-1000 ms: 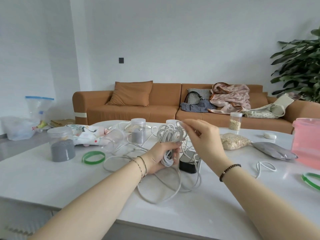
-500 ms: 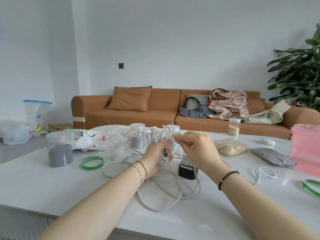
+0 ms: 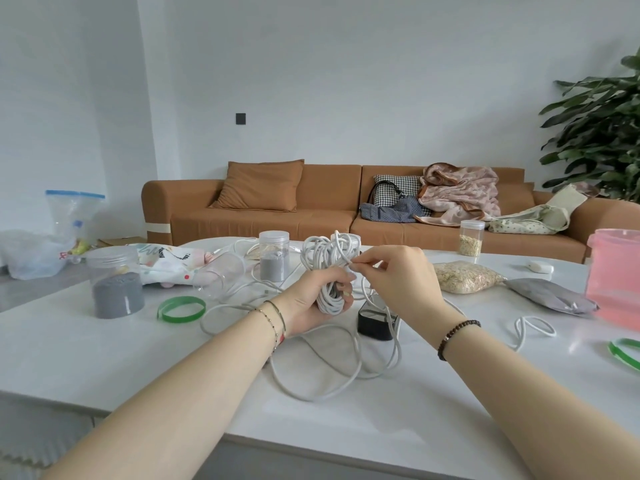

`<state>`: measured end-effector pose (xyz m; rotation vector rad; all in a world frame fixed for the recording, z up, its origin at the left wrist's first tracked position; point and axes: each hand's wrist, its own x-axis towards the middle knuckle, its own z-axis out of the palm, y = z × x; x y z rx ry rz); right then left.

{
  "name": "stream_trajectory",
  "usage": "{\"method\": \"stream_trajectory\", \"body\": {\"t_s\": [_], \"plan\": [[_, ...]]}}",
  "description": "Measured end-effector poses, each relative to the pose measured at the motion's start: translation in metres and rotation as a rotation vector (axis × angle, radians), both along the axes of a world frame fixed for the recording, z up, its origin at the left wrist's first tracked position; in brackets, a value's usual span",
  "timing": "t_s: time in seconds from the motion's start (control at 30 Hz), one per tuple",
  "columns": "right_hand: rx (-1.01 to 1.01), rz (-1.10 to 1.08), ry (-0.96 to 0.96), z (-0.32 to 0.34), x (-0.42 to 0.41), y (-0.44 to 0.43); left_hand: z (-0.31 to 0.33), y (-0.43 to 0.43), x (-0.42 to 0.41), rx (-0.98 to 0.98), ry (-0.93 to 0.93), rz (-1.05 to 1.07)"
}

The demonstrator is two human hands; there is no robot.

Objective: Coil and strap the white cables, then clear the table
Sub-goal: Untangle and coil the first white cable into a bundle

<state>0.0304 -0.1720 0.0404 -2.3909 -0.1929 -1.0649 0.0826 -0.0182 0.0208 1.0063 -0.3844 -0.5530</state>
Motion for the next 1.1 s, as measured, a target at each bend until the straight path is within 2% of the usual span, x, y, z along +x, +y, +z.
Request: {"method": "stream_trajectory", "body": {"t_s": [0.13,0.43,0.7,1.1], "plan": [[0.026,-0.011,0.033,-0.001,0.001,0.000,-0.001,-0.004,0.001,0.024,-0.052,0.003],[0.139,-0.003,0.123,-0.011,0.006,0.008,-0.006,-0.011,0.004,0.129,-0.231,0.317],[0.067,0.024,0.155,-0.018,0.006,0.017,-0.007,-0.005,0.012,0.163,-0.161,0.373],[0.207,0.141,0.173,-0.021,0.010,0.015,-0.002,0.000,0.009,0.182,-0.181,0.653]]}}
